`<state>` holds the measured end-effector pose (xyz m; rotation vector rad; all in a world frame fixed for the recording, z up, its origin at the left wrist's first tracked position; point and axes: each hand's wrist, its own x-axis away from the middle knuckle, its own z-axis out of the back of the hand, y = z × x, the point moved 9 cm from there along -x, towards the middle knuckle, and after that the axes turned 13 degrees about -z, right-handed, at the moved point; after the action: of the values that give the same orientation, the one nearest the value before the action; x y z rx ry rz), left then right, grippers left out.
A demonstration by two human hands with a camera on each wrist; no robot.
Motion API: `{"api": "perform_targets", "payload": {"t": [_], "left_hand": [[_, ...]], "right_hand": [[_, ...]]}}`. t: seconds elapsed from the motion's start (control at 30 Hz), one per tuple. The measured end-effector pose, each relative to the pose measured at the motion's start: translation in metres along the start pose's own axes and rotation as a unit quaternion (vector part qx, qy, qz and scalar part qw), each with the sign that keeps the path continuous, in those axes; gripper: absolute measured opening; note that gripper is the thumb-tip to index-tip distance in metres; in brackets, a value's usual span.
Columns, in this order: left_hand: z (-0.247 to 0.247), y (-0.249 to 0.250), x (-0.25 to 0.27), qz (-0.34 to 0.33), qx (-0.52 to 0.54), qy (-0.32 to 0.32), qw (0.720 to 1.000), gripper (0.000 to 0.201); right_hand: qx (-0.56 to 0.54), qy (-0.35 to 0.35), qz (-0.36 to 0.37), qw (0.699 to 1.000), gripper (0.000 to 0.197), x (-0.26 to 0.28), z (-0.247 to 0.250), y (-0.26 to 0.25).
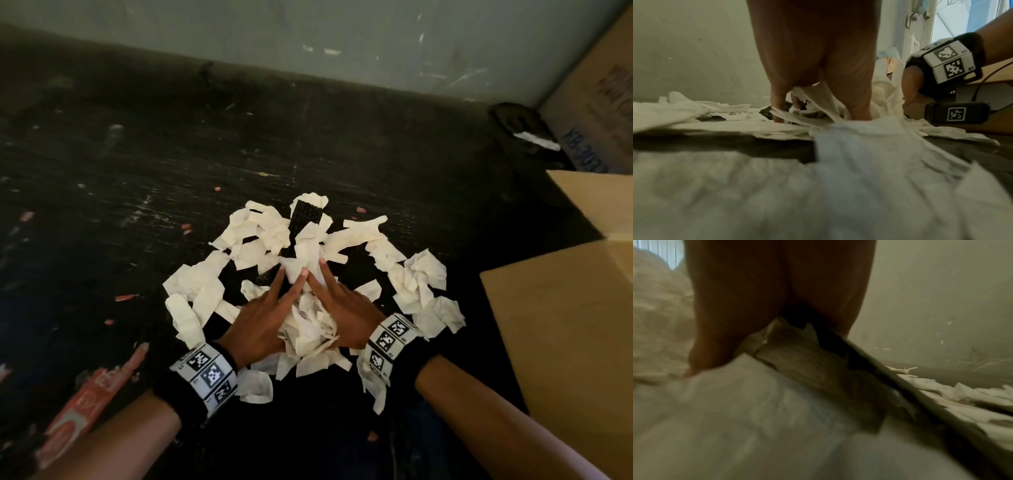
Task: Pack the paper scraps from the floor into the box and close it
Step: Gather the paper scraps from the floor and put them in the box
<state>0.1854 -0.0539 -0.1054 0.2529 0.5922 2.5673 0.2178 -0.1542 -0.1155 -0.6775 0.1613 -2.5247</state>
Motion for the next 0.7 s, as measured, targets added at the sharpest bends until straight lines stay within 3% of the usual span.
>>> {"api": "perform_targets", "payload": {"t": [0.13, 0.37, 0.47, 0.57, 0.7], "left_hand": [[-0.002, 0.008, 0.008, 0.005, 0.013, 0.036, 0.999, 0.122], [-0.003, 0.024, 0.022, 0.013, 0.035, 0.071, 0.997, 0.124], [0.004, 0.035, 0.027, 0.003, 0.049, 0.075, 0.996, 0.121], [0.026, 0.056, 0.029, -0.005, 0.020, 0.072, 0.997, 0.118], [0.070, 0.094, 0.025, -0.028, -0.016, 0.084, 0.996, 0.104]], "right_hand": [[-0.062, 0.009, -0.012, 0.998, 0.121, 0.014, -0.002, -0.009], [-0.129, 0.068, -0.045, 0.988, 0.119, 0.036, -0.013, -0.022], [-0.150, 0.069, -0.055, 0.985, 0.107, 0.053, -0.010, -0.028], [-0.168, 0.101, -0.070, 0.978, 0.102, 0.073, 0.009, -0.030], [-0.163, 0.180, -0.049, 0.969, 0.113, 0.107, 0.054, -0.029]]}}
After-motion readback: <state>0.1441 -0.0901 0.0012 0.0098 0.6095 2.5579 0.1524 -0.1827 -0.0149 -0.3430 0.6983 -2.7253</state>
